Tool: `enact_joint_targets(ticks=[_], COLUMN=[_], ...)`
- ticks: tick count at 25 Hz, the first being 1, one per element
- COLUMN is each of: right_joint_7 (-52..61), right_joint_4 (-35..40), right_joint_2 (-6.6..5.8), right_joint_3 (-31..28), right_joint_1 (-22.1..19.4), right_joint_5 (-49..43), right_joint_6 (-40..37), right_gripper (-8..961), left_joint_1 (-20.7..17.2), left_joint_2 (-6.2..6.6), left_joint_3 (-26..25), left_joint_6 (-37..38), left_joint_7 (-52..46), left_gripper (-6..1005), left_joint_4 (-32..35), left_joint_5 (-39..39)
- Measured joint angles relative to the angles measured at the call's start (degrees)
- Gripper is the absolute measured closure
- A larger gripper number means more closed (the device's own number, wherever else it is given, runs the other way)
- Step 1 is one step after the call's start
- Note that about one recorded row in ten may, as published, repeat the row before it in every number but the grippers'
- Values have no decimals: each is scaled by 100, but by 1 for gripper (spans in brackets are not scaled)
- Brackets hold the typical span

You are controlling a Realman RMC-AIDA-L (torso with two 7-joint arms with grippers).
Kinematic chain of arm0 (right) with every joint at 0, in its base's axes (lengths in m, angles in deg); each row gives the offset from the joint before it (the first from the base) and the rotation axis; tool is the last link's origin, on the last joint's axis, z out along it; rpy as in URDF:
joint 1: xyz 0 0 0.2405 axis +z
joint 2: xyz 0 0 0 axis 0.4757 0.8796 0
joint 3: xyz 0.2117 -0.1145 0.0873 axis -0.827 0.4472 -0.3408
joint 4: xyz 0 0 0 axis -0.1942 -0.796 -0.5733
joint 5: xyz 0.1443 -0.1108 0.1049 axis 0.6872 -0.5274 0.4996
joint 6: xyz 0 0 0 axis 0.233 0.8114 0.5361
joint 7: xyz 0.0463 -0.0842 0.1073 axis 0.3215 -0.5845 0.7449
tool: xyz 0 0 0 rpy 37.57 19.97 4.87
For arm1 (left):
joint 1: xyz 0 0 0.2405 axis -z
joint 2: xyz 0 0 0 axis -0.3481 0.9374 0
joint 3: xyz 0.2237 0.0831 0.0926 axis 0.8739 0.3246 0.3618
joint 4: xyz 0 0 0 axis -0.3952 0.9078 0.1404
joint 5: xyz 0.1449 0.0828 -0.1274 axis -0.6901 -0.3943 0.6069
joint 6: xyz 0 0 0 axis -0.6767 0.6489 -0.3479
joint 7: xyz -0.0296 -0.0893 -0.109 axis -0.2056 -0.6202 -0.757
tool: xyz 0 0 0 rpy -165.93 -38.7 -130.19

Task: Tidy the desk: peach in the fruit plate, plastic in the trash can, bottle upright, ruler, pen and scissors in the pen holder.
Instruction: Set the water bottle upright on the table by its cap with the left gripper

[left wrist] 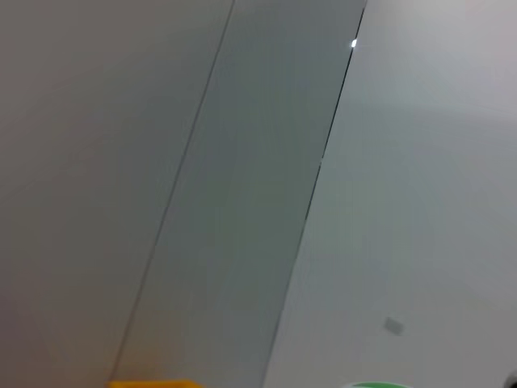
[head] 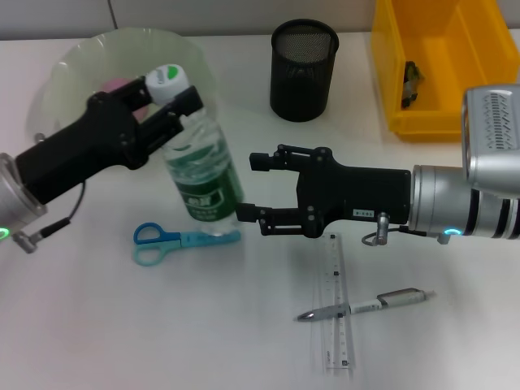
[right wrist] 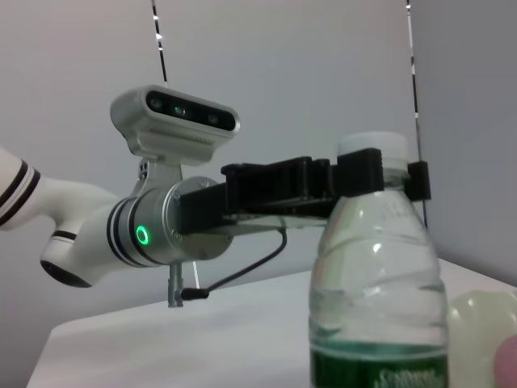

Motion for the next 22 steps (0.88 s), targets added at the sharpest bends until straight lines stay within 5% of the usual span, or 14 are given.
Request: enact_joint_targets(ticks=[12, 22], right_joint_7=[0, 0], right_joint_4=[33, 15], right_joint_2=[3, 8], right_joint_3=[-6, 2], right_joint_1=[-125, -126], right_joint_5=[0, -2], right_joint_6=[291, 373], right_gripper=[181, 181], left_joint_1=[-440, -707], left_joint_2=[51, 196], left_joint_3=[-79, -639], left_joint_6=[56, 13], left_joint_7=[83, 236], left_gripper=[565, 564], left_joint_4=[745, 907], left_joint_5=[0, -12])
